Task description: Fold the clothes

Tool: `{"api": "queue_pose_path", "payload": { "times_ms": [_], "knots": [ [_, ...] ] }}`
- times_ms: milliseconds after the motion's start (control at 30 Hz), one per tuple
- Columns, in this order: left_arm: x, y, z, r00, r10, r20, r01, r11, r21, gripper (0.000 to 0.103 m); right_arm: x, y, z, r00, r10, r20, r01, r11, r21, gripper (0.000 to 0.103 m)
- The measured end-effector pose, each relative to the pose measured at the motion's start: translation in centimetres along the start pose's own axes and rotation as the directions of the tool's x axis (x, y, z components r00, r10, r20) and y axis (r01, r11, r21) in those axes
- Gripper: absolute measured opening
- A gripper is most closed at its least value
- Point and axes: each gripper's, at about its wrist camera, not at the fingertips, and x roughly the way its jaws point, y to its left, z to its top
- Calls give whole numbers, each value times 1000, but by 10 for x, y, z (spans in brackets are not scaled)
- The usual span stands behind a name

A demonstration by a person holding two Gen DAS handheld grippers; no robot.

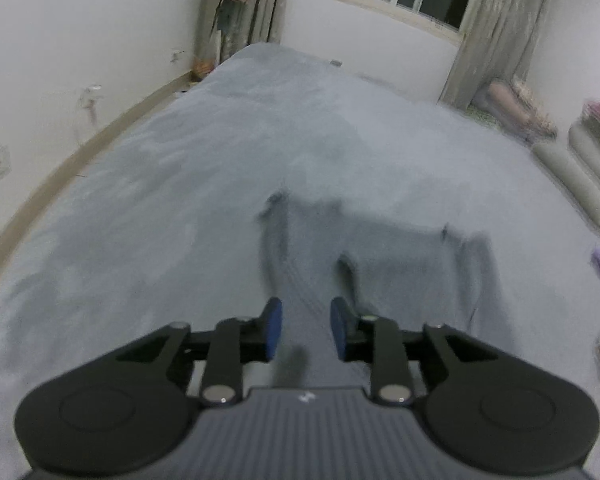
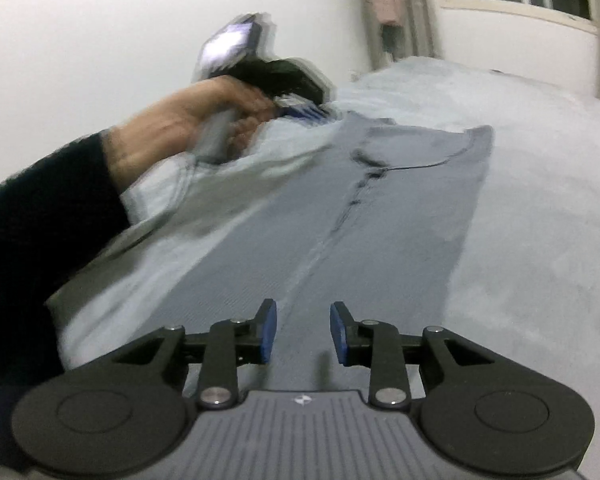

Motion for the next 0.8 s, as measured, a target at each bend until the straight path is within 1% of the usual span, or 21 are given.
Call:
{"api": "queue_pose_path", "payload": {
  "times_ms": [67, 100, 200, 267, 433, 500, 567, 633, 733, 800],
  "knots": [
    [-13, 7, -15, 1000, 23, -3, -23, 1000, 10, 34, 19, -21, 17, 999, -52, -13, 52, 999, 13, 30],
    [-19, 11, -21, 1000, 28, -3, -28, 1000, 0, 35, 27, -32, 25, 998, -59, -14, 59, 998, 31, 30],
    [-25, 27, -28, 1000, 28, 8, -27, 998, -62, 39, 52, -66, 47, 997, -79, -25, 81, 992, 99, 36],
    [-21, 32, -30, 999, 32, 15, -31, 996, -84, 39, 67, -88, 58, 994, -102, -35, 107, 982, 156, 36],
    [5, 26, -41, 999, 49, -3, -49, 997, -57, 38, 102, -127, 80, 993, -111, -38, 117, 971, 211, 39],
    [11, 23, -42, 998, 65, 9, -65, 997, -35, 38, 114, -139, 93, 993, -118, -30, 122, 966, 229, 42],
    [14, 21, -41, 997, 72, 20, -72, 997, -23, 38, 126, -151, 106, 992, -122, -25, 124, 960, 253, 44],
    [15, 23, -38, 998, 63, 23, -62, 997, -34, 38, 139, -163, 120, 993, -120, -22, 121, 952, 283, 45],
    [17, 26, -37, 998, 61, 29, -60, 997, -41, 38, 158, -173, 137, 990, -139, -25, 140, 949, 284, 47],
    [17, 26, -36, 997, 69, 39, -68, 997, -34, 38, 169, -185, 148, 992, -126, -32, 129, 937, 325, 47]
  ]
}}
